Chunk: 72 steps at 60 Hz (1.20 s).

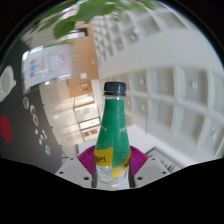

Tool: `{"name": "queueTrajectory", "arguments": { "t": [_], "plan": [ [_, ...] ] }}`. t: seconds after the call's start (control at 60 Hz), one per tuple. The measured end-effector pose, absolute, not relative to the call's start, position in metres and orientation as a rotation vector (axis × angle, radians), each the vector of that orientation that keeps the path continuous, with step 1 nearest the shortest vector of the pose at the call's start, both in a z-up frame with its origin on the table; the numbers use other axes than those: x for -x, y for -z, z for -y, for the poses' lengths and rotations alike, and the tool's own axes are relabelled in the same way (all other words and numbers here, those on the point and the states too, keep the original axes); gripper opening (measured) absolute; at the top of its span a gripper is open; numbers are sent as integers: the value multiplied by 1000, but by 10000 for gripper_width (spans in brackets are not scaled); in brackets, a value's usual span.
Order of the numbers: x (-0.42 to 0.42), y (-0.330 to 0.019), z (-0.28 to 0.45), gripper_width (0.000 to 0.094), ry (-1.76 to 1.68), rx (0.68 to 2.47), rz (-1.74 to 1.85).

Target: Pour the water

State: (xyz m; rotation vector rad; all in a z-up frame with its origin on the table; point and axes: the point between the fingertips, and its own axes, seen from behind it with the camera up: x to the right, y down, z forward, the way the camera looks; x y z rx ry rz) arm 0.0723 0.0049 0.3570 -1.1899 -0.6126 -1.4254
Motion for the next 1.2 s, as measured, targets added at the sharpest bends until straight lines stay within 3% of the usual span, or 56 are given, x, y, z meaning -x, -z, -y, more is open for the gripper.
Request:
{"name": "queueTrajectory", "arguments": {
  "t": [0.133, 0.367, 0.483, 0.583, 0.667, 0.767, 0.867, 0.95, 1.1, 1.2],
  "plan": [
    [9, -352, -50, 424, 1653, 907, 965],
    [111, -265, -93, 425, 1859, 438, 1468],
    [125, -234, -103, 425, 1865, 390, 1559],
    [120, -238, -102, 426, 1862, 397, 1543],
    [128, -257, -101, 427, 1773, 475, 1458],
    [131, -308, -80, 423, 1572, 632, 1221],
    [125, -363, -62, 425, 1235, 830, 923],
    [115, -383, -47, 425, 865, 1038, 675],
    [121, -367, -47, 425, 263, 1315, 365],
    [112, -320, -55, 427, 68, 1449, 239]
  ]
}}
